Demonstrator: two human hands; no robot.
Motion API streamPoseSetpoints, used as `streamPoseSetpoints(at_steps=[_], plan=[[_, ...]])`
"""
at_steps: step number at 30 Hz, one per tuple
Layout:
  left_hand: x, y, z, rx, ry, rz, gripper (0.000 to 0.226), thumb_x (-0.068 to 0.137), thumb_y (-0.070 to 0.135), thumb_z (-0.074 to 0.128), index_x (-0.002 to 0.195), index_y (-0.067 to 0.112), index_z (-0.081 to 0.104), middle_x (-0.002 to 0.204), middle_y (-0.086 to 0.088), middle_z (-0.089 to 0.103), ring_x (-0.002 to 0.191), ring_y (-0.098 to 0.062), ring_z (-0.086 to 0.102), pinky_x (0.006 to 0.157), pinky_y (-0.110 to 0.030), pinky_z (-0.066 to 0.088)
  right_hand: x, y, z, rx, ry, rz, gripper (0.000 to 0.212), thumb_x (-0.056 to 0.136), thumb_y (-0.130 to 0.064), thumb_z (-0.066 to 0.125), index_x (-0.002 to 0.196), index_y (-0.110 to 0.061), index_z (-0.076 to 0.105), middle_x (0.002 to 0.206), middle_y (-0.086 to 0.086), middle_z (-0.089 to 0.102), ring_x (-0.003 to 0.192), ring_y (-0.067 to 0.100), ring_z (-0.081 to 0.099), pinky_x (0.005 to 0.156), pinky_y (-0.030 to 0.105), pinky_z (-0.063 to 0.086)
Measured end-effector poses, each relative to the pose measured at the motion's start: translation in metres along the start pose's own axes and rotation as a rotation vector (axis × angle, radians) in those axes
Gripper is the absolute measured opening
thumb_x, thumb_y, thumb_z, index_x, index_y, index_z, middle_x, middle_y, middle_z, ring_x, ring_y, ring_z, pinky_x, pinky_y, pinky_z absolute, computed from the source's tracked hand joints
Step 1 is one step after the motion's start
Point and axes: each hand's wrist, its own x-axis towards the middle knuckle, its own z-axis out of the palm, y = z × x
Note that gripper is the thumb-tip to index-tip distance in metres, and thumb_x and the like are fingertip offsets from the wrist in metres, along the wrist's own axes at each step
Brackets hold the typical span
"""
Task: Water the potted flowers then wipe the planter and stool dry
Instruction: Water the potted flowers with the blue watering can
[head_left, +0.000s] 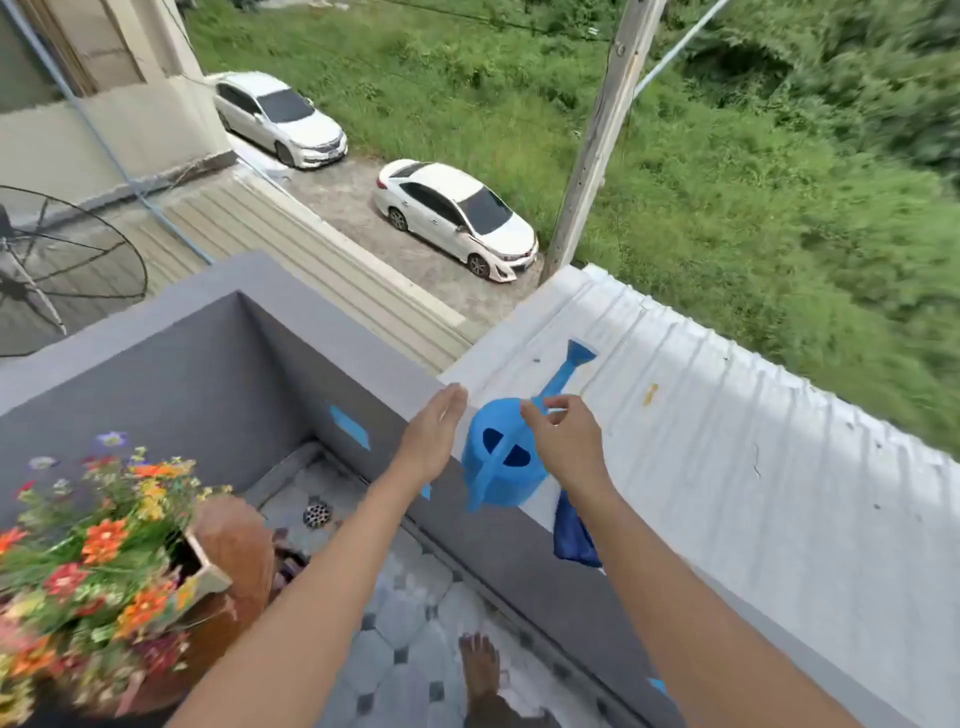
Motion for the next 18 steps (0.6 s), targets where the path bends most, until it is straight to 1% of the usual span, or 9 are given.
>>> streamPoseSetpoints(at_steps=[3, 5, 8, 9, 11, 13, 14, 16, 18], plan=[[0.018, -0.012, 0.022, -0.043, 0.004, -0.079, 0.070, 0.093, 0.068, 0.031, 0.151, 0.027, 0.036, 0.157, 0.009, 0.035, 0.144, -0.009, 0.031, 0.113, -0.026, 0.020, 0.009, 0.016, 0.008, -0.037, -0.096, 0.116, 0.043, 0.086, -0.052, 0.065, 0.102, -0.012, 0.069, 0.098, 0.003, 0.072, 0.083, 0.019, 0.071, 0.074, 0.035, 0.057], [0.026, -0.020, 0.035, -0.072, -0.034, -0.093, 0.072, 0.091, 0.069, 0.033, 0.150, 0.027, 0.037, 0.157, 0.010, 0.034, 0.143, -0.007, 0.031, 0.118, -0.030, 0.019, 0.011, 0.021, 0.017, 0.021, -0.177, 0.147, 0.041, 0.089, -0.044, 0.066, 0.096, -0.004, 0.072, 0.090, 0.008, 0.075, 0.080, 0.021, 0.073, 0.079, 0.038, 0.057], [0.033, -0.027, 0.050, -0.149, -0.035, -0.118, 0.081, 0.081, 0.073, 0.042, 0.148, 0.028, 0.041, 0.155, 0.008, 0.038, 0.141, -0.006, 0.036, 0.120, -0.037, 0.024, 0.018, 0.015, 0.022, 0.040, -0.207, 0.127, 0.034, 0.090, -0.030, 0.068, 0.092, 0.004, 0.067, 0.091, 0.016, 0.074, 0.084, 0.027, 0.072, 0.079, 0.039, 0.056], [0.037, -0.034, 0.054, -0.164, -0.017, -0.125, 0.082, 0.079, 0.075, 0.043, 0.147, 0.028, 0.042, 0.154, 0.008, 0.041, 0.140, -0.007, 0.037, 0.119, -0.038, 0.026, 0.020, 0.014, 0.023, 0.034, -0.223, 0.122, 0.030, 0.090, -0.028, 0.069, 0.087, 0.002, 0.065, 0.089, 0.017, 0.073, 0.083, 0.029, 0.071, 0.079, 0.040, 0.056], [0.041, -0.049, 0.058, -0.149, 0.033, -0.140, 0.079, 0.079, 0.078, 0.042, 0.143, 0.032, 0.047, 0.149, 0.007, 0.049, 0.136, -0.010, 0.044, 0.116, -0.042, 0.032, 0.023, 0.010, 0.022, -0.014, -0.262, 0.107, 0.023, 0.089, -0.024, 0.068, 0.075, -0.008, 0.058, 0.076, 0.013, 0.066, 0.072, 0.024, 0.066, 0.073, 0.040, 0.054], [0.041, -0.062, 0.057, -0.133, 0.080, -0.155, 0.070, 0.080, 0.080, 0.043, 0.136, 0.038, 0.051, 0.138, 0.008, 0.059, 0.128, -0.013, 0.054, 0.110, -0.048, 0.039, 0.023, 0.002, 0.018, -0.059, -0.296, 0.075, 0.027, 0.089, -0.019, 0.063, 0.067, -0.013, 0.049, 0.064, 0.003, 0.053, 0.058, 0.015, 0.052, 0.058, 0.032, 0.045], [0.035, -0.059, 0.055, -0.147, 0.113, -0.151, 0.068, 0.080, 0.079, 0.044, 0.134, 0.039, 0.052, 0.134, 0.009, 0.061, 0.125, -0.013, 0.056, 0.108, -0.048, 0.042, 0.022, -0.004, 0.016, -0.074, -0.314, 0.047, 0.029, 0.089, -0.018, 0.061, 0.065, -0.014, 0.045, 0.060, 0.000, 0.048, 0.054, 0.013, 0.047, 0.054, 0.027, 0.040], [0.014, -0.041, 0.045, -0.194, 0.163, -0.146, 0.067, 0.082, 0.075, 0.046, 0.137, 0.037, 0.050, 0.135, 0.010, 0.060, 0.125, -0.010, 0.055, 0.109, -0.044, 0.041, 0.016, -0.017, 0.015, -0.105, -0.359, -0.011, 0.027, 0.087, -0.017, 0.058, 0.064, -0.014, 0.044, 0.059, -0.001, 0.047, 0.055, 0.014, 0.045, 0.055, 0.027, 0.037], [-0.005, -0.025, 0.036, -0.230, 0.185, -0.113, 0.057, 0.087, 0.066, 0.043, 0.136, 0.038, 0.052, 0.132, 0.014, 0.062, 0.126, -0.008, 0.054, 0.110, -0.042, 0.039, 0.009, -0.033, 0.016, -0.153, -0.416, -0.069, 0.023, 0.087, -0.019, 0.056, 0.068, -0.014, 0.043, 0.065, 0.002, 0.049, 0.060, 0.017, 0.047, 0.058, 0.030, 0.039]])
